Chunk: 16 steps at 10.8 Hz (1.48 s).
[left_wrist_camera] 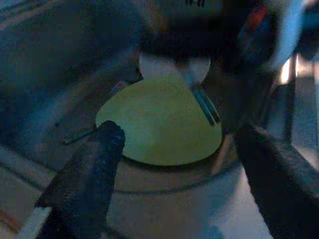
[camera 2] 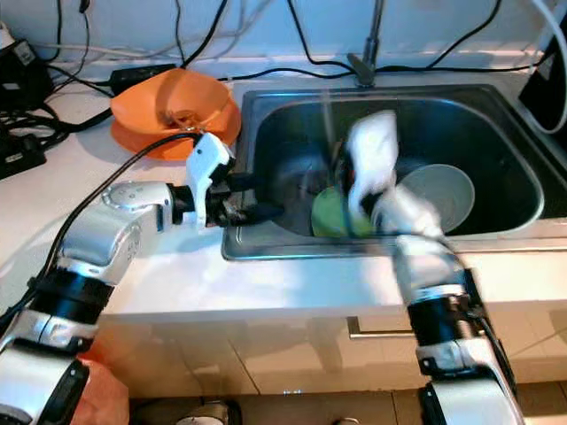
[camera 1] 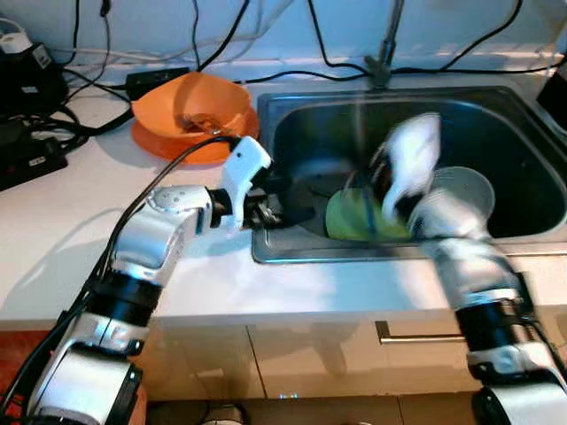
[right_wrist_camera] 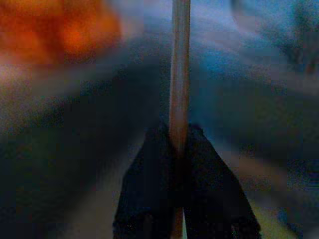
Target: Kitchen organization
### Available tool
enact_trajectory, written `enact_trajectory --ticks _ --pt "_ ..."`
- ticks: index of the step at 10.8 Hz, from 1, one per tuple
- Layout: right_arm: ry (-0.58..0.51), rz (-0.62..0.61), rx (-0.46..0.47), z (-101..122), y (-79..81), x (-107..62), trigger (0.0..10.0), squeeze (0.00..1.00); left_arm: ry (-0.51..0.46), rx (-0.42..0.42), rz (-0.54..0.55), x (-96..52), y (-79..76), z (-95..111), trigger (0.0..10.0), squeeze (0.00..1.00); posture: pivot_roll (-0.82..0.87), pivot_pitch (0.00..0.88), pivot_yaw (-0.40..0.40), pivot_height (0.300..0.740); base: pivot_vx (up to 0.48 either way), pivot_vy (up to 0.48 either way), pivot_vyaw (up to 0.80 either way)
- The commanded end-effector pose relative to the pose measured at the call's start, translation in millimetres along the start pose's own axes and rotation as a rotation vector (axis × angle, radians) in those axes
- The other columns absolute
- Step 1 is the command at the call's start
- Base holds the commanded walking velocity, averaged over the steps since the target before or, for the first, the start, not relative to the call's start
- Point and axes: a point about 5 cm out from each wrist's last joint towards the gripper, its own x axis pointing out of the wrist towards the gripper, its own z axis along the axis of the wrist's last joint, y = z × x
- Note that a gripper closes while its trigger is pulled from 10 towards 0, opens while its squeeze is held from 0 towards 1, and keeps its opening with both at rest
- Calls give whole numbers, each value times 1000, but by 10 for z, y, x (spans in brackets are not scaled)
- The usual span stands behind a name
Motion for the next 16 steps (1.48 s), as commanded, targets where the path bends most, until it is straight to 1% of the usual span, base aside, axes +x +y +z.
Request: enact_trajectory --ticks 1,2,3,4,5,6,7,8,11,13,15,16 --pt "-6 -12 -48 25 -23 14 1412 0 24 12 -13 9 -38 -14 10000 1000 74 96 49 740 0 0 0" --pt "32 -70 -72 -87 -113 29 863 0 34 30 -42 -3 -94 -18 10000 1000 79 99 50 740 0 0 0" --pt "81 -105 -71 -202 -176 42 3490 0 40 35 -46 -29 -109 -14 10000 1000 84 99 50 740 0 0 0" --pt "139 -113 -63 -351 -191 54 3255 0 59 59 -51 -74 -125 0 10000 1000 84 99 50 740 0 0 0" --pt "162 -106 -75 -405 -179 57 3255 0 71 77 -49 -90 -128 4 10000 1000 90 100 48 740 0 0 0" --pt "163 -102 -80 -420 -167 62 7020 0 70 81 -57 -109 -140 21 10000 1000 90 100 48 740 0 0 0" --pt "156 -90 -69 -433 -150 90 10000 247 77 91 -61 -142 -139 42 10000 1000 94 95 50 740 0 0 0" --pt "159 -84 -67 -441 -139 98 10000 1000 79 95 -59 -155 -127 54 10000 1000 94 95 50 740 0 0 0" --pt "131 -103 -70 -404 -148 115 10000 1000 86 108 -55 -160 -107 65 10000 1000 92 88 55 740 0 0 0" --pt "-52 -222 -65 -119 -282 124 10000 1000 61 116 -21 -151 -59 110 10000 1000 89 82 57 740 0 0 0" --pt "-166 -257 -45 70 -314 110 10000 1000 50 122 31 -159 9 136 10000 1000 89 81 56 740 0 0 0" --pt "-216 -268 -23 156 -294 104 10000 1000 20 117 106 -171 105 183 10000 1000 89 81 55 740 0 0 0"
